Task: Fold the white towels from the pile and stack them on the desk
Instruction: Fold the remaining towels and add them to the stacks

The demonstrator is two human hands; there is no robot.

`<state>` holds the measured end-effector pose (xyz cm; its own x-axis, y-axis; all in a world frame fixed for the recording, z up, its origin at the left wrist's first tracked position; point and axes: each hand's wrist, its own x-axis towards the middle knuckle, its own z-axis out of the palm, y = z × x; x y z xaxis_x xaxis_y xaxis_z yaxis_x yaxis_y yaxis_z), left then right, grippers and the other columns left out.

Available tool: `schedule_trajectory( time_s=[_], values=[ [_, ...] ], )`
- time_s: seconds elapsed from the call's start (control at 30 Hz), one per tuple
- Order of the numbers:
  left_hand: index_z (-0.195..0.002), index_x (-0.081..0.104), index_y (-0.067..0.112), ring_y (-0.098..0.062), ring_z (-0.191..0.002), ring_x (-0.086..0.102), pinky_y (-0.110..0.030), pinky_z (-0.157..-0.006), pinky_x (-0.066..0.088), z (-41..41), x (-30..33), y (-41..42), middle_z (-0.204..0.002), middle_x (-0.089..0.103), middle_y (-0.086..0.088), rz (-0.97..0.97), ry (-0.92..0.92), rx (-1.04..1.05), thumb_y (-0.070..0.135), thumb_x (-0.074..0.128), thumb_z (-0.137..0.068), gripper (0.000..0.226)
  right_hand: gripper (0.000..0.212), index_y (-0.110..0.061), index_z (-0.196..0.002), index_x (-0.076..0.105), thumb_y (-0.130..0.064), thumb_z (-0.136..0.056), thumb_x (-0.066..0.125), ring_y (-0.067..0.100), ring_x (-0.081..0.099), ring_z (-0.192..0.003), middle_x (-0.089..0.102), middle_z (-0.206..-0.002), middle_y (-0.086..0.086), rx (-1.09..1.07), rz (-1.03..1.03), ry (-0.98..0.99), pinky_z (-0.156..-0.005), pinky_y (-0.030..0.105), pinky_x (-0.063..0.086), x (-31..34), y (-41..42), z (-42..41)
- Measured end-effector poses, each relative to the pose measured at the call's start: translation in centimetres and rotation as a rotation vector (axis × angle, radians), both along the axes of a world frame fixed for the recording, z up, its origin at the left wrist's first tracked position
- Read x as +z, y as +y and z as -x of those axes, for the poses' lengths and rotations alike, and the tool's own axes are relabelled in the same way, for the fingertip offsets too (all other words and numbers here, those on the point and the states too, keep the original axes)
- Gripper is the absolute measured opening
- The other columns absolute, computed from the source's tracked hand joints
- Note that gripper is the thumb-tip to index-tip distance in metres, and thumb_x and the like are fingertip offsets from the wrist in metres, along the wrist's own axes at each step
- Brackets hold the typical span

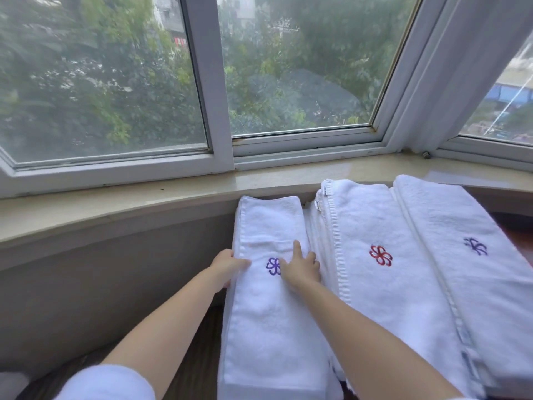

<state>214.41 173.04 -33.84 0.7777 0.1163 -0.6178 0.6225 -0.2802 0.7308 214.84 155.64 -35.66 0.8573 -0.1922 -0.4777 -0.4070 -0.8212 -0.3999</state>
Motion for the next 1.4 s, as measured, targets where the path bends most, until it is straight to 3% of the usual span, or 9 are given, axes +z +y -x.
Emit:
schedule_trajectory(
  time_s=[0.3, 0.47, 0.57, 0.67, 0.83, 1.0, 1.13, 1.27, 1.4],
  values=[
    [-0.117, 0.055, 0.008, -0.025, -0.096, 0.065, -0.031, -0.066, 0.052, 8.6, 0.7, -0.8, -0.114, 0.064, -0.010, 0.008, -0.039, 0.027, 0.021, 0.067, -0.085, 0.036, 0.053, -0.027, -0.145, 0.026, -0.045, -0.097, 0.039, 0.032, 0.031, -0.127, 0.029, -0.140, 0.015, -0.012, 0.202, -0.133, -0.100, 0.039, 0.032, 1.1, 0.7, 9.2],
    [-0.122, 0.056, 0.022, -0.019, -0.090, 0.069, -0.029, -0.060, 0.057, 11.6, 2.0, -0.6, -0.111, 0.069, -0.004, 0.137, 0.087, -0.170, 0.019, 0.065, -0.088, 0.036, 0.051, -0.029, -0.144, 0.026, -0.042, -0.097, 0.040, 0.035, 0.033, -0.126, 0.020, -0.144, 0.016, 0.050, 0.191, -0.078, -0.096, 0.040, 0.035, 2.3, 0.6, 12.2],
    [-0.121, 0.060, 0.015, -0.019, -0.088, 0.067, -0.029, -0.072, 0.056, 11.8, 2.7, -0.3, -0.107, 0.070, -0.007, 0.273, 0.180, -0.139, 0.015, 0.062, -0.092, 0.029, 0.051, -0.025, -0.145, 0.028, -0.023, -0.095, 0.042, 0.037, 0.047, -0.119, 0.012, -0.148, 0.019, 0.047, 0.135, -0.074, -0.091, 0.036, 0.041, 3.7, 0.5, 13.0],
    [-0.107, 0.065, 0.011, -0.010, -0.074, 0.063, -0.015, -0.061, 0.050, 12.3, 3.2, 0.5, -0.086, 0.066, -0.003, 0.370, 0.322, -0.161, 0.019, 0.068, -0.089, 0.019, 0.050, -0.019, -0.140, 0.035, -0.008, -0.091, 0.041, 0.036, 0.055, -0.112, 0.010, -0.149, 0.019, 0.017, 0.154, -0.174, -0.089, 0.034, 0.043, 5.3, 0.3, 13.4],
    [-0.128, 0.044, 0.027, -0.024, -0.093, 0.065, -0.033, -0.070, 0.058, 13.5, 2.2, 0.8, -0.122, 0.057, -0.008, -0.081, 0.277, -0.319, 0.029, 0.073, -0.083, 0.053, 0.042, -0.012, -0.132, 0.042, -0.011, -0.091, 0.047, 0.034, 0.033, -0.130, 0.010, -0.151, 0.015, 0.179, 0.333, -0.053, -0.093, 0.035, 0.039, 4.7, 0.6, 15.9],
    [-0.142, 0.035, 0.012, -0.029, -0.119, 0.049, -0.041, -0.092, 0.048, 12.3, 3.1, -2.3, -0.135, 0.047, -0.009, -0.333, 0.032, -0.180, 0.033, 0.070, -0.082, 0.072, 0.031, -0.012, -0.122, 0.053, -0.017, -0.092, 0.048, 0.028, 0.029, -0.129, 0.031, -0.142, 0.009, 0.335, 0.350, -0.429, -0.097, 0.035, 0.036, 6.6, -1.1, 14.3],
    [-0.138, 0.041, 0.015, -0.031, -0.125, 0.040, -0.037, -0.093, 0.044, 12.3, 4.6, -6.2, -0.136, 0.043, -0.011, -0.697, -0.161, -0.202, 0.018, 0.051, -0.085, 0.054, 0.029, -0.011, -0.118, 0.057, -0.016, -0.093, 0.044, 0.026, 0.036, -0.122, 0.043, -0.130, 0.008, 0.261, 0.230, -0.483, -0.090, 0.032, 0.037, 8.2, -5.2, 13.2],
    [-0.107, 0.063, 0.005, -0.026, -0.093, 0.055, -0.028, -0.078, 0.044, 11.7, 5.7, -11.0, -0.114, 0.062, -0.017, -0.436, -0.246, -0.192, 0.008, 0.046, -0.089, 0.025, 0.033, -0.012, -0.123, 0.056, -0.017, -0.093, 0.044, 0.026, 0.035, -0.126, 0.042, -0.134, 0.008, 0.245, 0.220, -0.502, -0.095, 0.032, 0.036, 9.2, -10.5, 12.0],
    [-0.086, 0.058, 0.009, -0.019, -0.067, 0.052, -0.025, -0.063, 0.044, 11.3, 7.0, -15.7, -0.081, 0.055, -0.010, -0.098, -0.226, -0.078, 0.005, 0.047, -0.092, 0.014, 0.041, -0.016, -0.134, 0.046, -0.027, -0.094, 0.047, 0.027, 0.032, -0.131, 0.035, -0.142, 0.009, 0.167, 0.237, -0.404, -0.102, 0.035, 0.033, 9.3, -16.0, 10.7]
  ],
)
